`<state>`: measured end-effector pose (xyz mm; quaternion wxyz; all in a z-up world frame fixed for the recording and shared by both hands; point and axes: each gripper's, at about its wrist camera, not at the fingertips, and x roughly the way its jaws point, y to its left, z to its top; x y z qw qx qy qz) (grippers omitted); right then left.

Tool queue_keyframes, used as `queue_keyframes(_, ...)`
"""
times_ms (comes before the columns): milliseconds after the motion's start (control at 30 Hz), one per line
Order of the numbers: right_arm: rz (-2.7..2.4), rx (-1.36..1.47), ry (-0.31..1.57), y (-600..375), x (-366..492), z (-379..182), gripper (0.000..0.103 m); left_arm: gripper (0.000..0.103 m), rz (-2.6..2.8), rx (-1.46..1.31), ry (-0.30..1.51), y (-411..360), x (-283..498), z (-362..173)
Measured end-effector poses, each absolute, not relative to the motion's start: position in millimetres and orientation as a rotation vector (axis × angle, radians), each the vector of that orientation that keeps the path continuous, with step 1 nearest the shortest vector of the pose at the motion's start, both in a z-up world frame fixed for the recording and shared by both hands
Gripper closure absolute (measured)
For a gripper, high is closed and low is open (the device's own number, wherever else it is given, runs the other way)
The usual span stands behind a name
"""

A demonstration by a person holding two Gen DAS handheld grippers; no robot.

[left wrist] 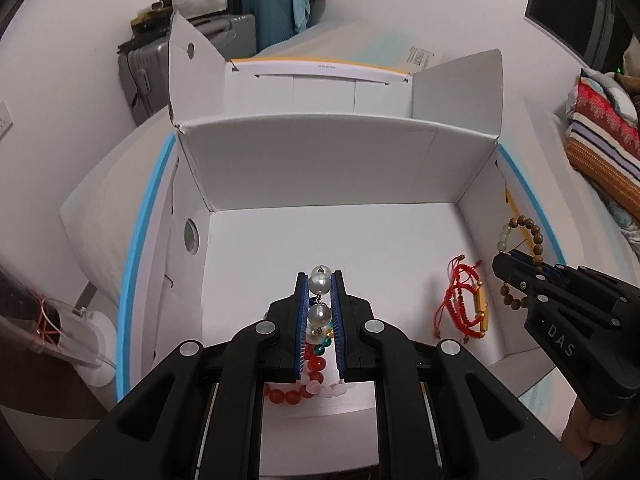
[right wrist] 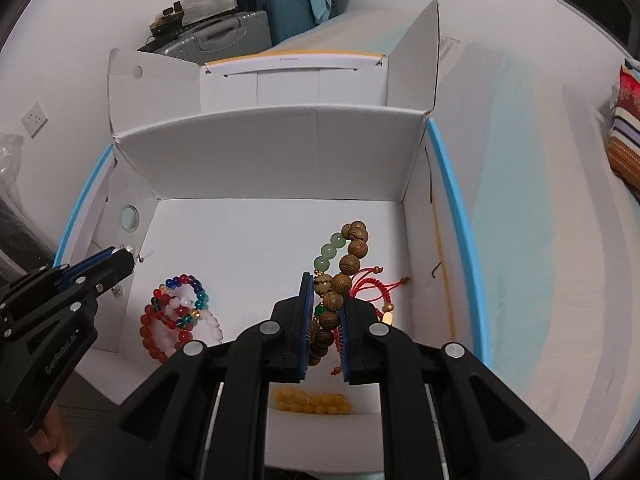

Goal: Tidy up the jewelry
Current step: 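Open both tools to drop the items into the box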

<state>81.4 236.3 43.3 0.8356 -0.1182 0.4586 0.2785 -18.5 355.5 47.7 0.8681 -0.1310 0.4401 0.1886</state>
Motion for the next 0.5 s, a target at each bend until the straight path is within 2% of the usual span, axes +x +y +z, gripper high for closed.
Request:
queue_keyframes(333,0.576,-0.251,1.004,240,86,29,0.091,0.090,0.413,-0.283,0.955,365,-13,36)
queue_keyframes(400,0.575,-0.242,0.992,238,84,33,0.082,0.090,0.425,-0.284,0.946,366,-16,40)
queue_keyframes(433,0.580,-0.233,0.979,236,82,37,0.079,0.086,0.429,-0.284,0.940,366,-18,43)
queue_keyframes(467,0.582,-0.225,0.971,235,81,40,0.071,0.082,0.431,-0.284,0.934,366,-21,45)
queue_keyframes(500,0.582,-0.213,0.957,231,78,45,0.064,0.074,0.435,-0.284,0.920,365,-25,49)
